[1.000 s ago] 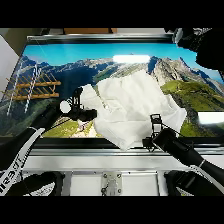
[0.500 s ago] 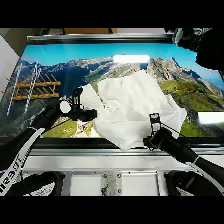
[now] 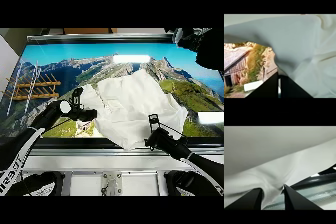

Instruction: Fold the clothes and pants, and hang the long-sleeved shirts on hangers.

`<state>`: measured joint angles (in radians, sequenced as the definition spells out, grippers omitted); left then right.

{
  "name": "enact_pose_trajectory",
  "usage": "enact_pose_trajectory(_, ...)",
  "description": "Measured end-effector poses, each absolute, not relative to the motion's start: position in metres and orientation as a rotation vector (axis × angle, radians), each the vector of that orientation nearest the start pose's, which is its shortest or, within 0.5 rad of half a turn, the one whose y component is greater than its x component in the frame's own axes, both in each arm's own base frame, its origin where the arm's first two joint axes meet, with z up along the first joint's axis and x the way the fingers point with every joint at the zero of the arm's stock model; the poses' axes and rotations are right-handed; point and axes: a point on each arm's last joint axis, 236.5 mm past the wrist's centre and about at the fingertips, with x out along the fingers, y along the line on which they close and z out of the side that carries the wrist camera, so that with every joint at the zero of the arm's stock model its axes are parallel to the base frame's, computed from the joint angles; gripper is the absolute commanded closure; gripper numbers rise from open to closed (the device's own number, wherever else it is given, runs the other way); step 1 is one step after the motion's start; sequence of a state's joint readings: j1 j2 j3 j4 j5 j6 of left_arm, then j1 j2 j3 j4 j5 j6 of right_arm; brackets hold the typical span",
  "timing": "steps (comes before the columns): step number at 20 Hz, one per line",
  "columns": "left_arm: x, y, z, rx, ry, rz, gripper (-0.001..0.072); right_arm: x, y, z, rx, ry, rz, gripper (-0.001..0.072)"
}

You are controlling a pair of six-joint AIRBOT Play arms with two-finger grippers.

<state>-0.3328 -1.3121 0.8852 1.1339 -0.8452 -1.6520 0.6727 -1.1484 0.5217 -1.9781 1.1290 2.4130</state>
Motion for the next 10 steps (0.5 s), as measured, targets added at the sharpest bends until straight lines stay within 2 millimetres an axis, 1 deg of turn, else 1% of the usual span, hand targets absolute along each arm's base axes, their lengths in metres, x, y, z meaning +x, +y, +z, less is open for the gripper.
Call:
enact_pose_trajectory(1, 0.330, -0.193, -0.063, -0.313, 1.337, -0.326, 0.0688, 0.203, 0.053, -0.120, -0.334, 1.447, -0.261, 0.0662)
enact_pose_trajectory(2, 0.329, -0.193, -0.063, -0.312, 1.339, -0.327, 0.0688, 0.202, 0.053, -0.120, -0.345, 1.451, -0.255, 0.0680)
enact_pose_trajectory(4, 0.331, -0.192, -0.061, -0.298, 1.337, -0.333, 0.0688, 0.203, 0.052, -0.115, -0.366, 1.450, -0.237, 0.0681)
enact_pose_trajectory(5, 0.333, -0.190, -0.057, -0.289, 1.334, -0.335, 0.0688, 0.205, 0.053, -0.109, -0.369, 1.440, -0.224, 0.0681)
enact_pose_trajectory(6, 0.337, -0.188, -0.053, -0.277, 1.327, -0.337, 0.0688, 0.209, 0.055, -0.099, -0.371, 1.423, -0.204, 0.0681)
enact_pose_trajectory(8, 0.346, -0.184, -0.041, -0.240, 1.304, -0.341, 0.0688, 0.216, 0.064, -0.072, -0.351, 1.387, -0.153, 0.0681)
enact_pose_trajectory(9, 0.352, -0.182, -0.034, -0.220, 1.286, -0.342, 0.0687, 0.219, 0.072, -0.054, -0.326, 1.370, -0.119, 0.0681)
enact_pose_trajectory(10, 0.358, -0.180, -0.028, -0.202, 1.269, -0.341, 0.0670, 0.221, 0.079, -0.036, -0.297, 1.352, -0.089, 0.0682)
